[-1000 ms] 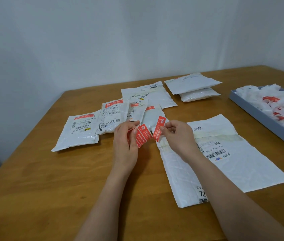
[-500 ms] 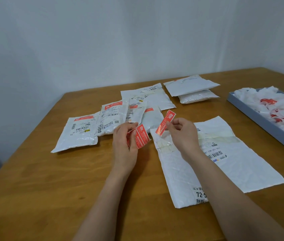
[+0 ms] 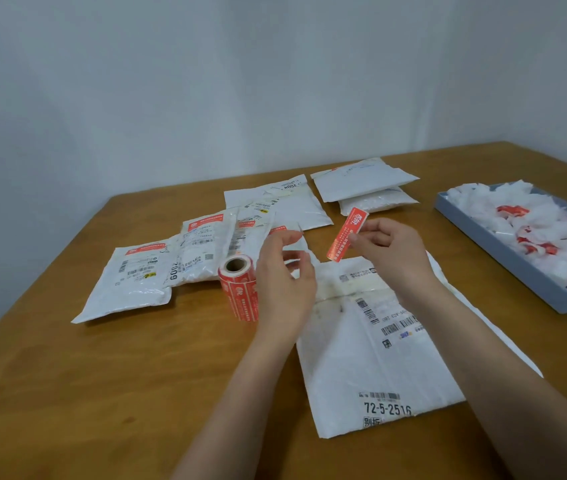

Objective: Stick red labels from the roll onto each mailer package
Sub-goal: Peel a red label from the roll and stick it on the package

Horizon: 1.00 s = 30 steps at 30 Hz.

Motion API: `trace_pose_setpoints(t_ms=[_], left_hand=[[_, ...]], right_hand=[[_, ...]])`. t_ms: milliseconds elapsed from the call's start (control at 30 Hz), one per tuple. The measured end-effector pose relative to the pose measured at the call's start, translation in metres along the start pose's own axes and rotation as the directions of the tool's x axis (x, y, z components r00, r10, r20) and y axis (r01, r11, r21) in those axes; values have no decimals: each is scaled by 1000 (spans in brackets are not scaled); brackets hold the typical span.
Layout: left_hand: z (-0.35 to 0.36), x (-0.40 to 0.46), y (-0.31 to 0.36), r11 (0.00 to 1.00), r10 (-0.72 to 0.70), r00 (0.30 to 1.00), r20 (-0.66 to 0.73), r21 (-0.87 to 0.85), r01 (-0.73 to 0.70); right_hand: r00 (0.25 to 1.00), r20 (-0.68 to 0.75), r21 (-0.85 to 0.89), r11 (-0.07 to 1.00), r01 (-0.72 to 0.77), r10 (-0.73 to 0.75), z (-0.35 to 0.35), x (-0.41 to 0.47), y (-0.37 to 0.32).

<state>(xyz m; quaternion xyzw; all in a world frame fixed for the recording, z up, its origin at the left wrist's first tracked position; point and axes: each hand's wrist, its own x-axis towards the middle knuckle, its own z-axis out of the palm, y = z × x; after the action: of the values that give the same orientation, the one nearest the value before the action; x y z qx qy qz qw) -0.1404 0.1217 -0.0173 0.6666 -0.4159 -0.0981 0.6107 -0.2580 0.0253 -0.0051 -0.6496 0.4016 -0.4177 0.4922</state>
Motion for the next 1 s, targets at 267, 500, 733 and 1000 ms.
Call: trace_pose_setpoints(t_ms=[267,500,733,1000], left_hand=[[38,-2,-16,877,-314,926,211,-308,368],[36,2,-21,673,-380,868,319,-548,496],[35,-1,-18,703,-324,883,339,-538,465],[31,1,-18,643,-347,876,335,-595,482]], right_hand=[[995,20,192,976,-100,98,-17,6,23],[994,66,232,967,-102,89,-7,3,21],[990,56,291,946,-141,130,-12,1,22],[988,54,258,954,-156,147,-10,-1,22]])
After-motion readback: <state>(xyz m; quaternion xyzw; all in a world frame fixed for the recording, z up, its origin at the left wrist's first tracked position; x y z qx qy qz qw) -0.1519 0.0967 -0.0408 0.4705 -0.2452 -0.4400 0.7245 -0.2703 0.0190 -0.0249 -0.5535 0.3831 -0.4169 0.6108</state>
